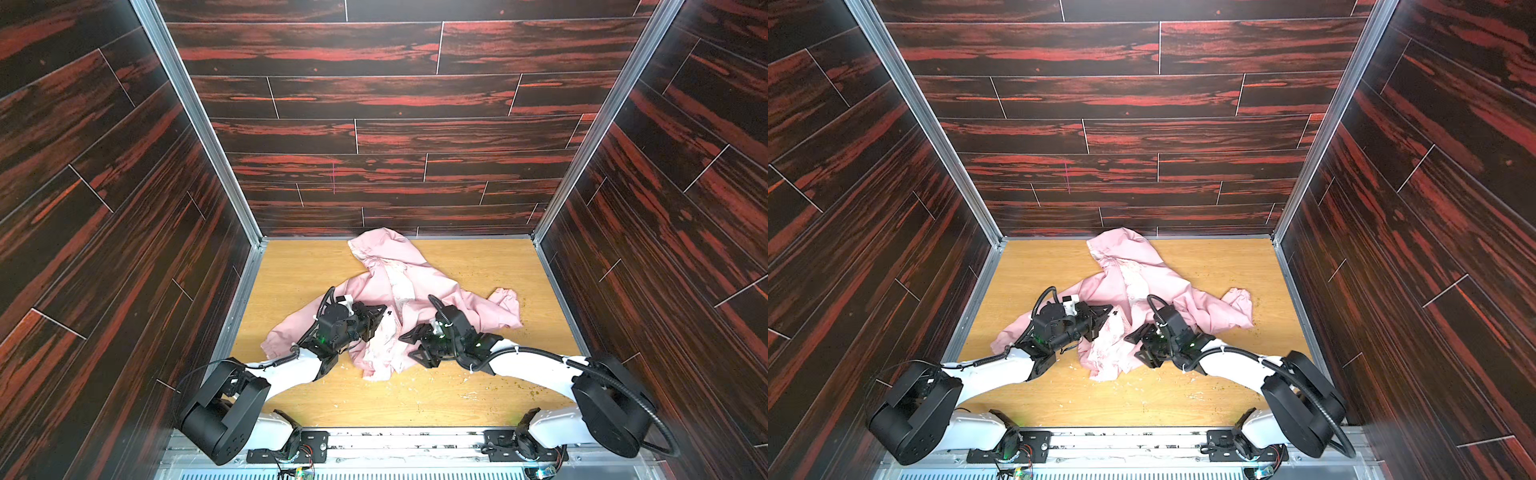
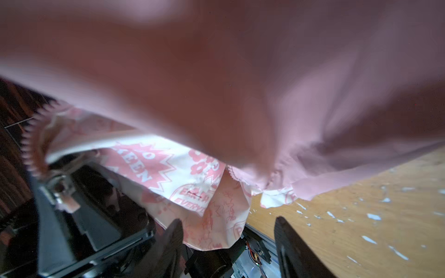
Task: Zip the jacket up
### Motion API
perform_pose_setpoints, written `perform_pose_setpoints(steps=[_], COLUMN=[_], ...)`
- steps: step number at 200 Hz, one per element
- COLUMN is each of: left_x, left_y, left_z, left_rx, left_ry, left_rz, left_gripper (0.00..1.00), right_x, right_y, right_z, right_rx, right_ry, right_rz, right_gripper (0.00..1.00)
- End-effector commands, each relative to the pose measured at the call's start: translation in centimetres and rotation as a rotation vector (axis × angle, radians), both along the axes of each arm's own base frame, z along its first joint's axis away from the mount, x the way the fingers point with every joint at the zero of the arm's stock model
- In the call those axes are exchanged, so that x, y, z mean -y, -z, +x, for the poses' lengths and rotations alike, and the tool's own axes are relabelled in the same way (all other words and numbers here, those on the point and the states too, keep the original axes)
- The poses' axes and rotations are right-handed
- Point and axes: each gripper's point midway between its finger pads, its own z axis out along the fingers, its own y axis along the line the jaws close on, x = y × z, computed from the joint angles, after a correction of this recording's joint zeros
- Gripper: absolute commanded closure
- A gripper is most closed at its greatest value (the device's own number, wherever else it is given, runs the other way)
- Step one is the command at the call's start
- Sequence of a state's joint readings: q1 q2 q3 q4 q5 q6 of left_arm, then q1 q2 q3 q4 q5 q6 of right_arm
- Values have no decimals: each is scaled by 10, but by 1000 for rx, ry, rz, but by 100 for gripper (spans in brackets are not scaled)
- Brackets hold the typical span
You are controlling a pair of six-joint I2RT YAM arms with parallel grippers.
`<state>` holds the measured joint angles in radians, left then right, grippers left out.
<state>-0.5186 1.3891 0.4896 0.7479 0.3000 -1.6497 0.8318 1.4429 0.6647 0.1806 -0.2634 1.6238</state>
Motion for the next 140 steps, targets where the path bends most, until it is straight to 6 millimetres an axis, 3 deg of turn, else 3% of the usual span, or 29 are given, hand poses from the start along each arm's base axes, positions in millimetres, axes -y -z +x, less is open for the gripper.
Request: perform_pose_setpoints(steps=[1, 41, 68, 140], left_x=[5, 6, 7, 5], left_y=[-13, -15, -15, -20], left_z=[5, 3, -1, -8], left_rx=[24, 20, 15, 15], left_ry=[27, 54, 74, 90], left_rz=[-22, -35, -43, -50], left_gripper=[100, 100, 100, 100], right_x=[-19, -16, -7, -10], right_y=[-2, 15, 27, 46], right_z=[3, -3, -1, 1], right_rx=[-46, -72, -72, -84], right_ry=[71, 150, 217, 286], right_rz=[57, 36, 12, 9], right_gripper=[38, 46, 46, 46])
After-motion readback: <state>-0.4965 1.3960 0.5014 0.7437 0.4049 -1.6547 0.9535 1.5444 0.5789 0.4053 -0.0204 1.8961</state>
